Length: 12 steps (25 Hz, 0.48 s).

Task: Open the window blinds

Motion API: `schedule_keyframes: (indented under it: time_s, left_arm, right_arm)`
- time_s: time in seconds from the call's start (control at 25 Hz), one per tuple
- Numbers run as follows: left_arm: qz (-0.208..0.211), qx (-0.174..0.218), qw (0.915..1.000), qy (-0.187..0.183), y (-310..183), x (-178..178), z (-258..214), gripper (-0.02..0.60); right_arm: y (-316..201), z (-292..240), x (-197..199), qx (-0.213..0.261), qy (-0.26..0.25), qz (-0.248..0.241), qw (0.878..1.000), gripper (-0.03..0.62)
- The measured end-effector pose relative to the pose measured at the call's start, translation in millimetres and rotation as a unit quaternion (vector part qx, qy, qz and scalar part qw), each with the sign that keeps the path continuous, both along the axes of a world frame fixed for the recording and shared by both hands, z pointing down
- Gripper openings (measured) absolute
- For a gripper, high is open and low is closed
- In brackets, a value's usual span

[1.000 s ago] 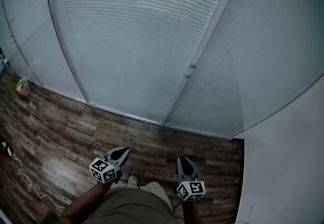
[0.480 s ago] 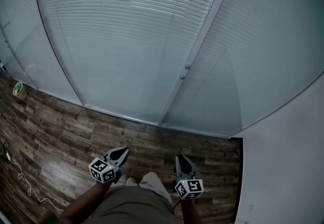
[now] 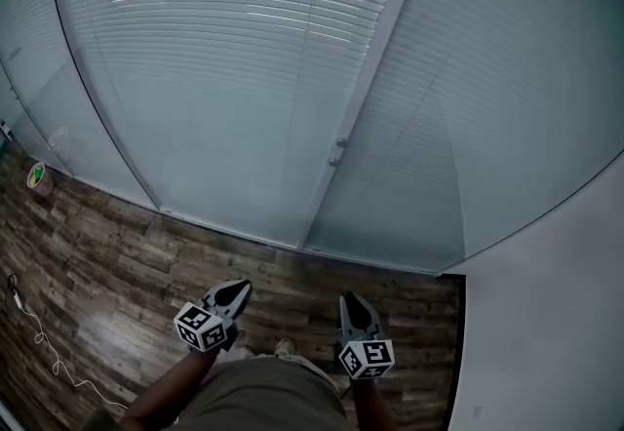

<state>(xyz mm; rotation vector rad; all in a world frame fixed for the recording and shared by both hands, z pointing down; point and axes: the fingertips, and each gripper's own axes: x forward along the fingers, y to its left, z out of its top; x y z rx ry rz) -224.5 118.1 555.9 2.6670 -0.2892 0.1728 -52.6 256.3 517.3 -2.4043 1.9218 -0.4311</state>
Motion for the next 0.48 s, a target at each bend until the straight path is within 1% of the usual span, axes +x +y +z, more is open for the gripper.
schedule_keyframes:
  time_s: [0.12,0.48]
  left_arm:
    - [-0.006,0.009,0.9999,-0.003,4,18,-4,0.014]
    - [-0.051,-0.002,0.9985,-0.018,12,18,6,0.014]
  right_arm:
    - [-2,4,19,-0.003,-0.008,-0.007,1.0,0.04]
    - [0,5,44,0.002,-0.023,-0.025,0.999,0.04]
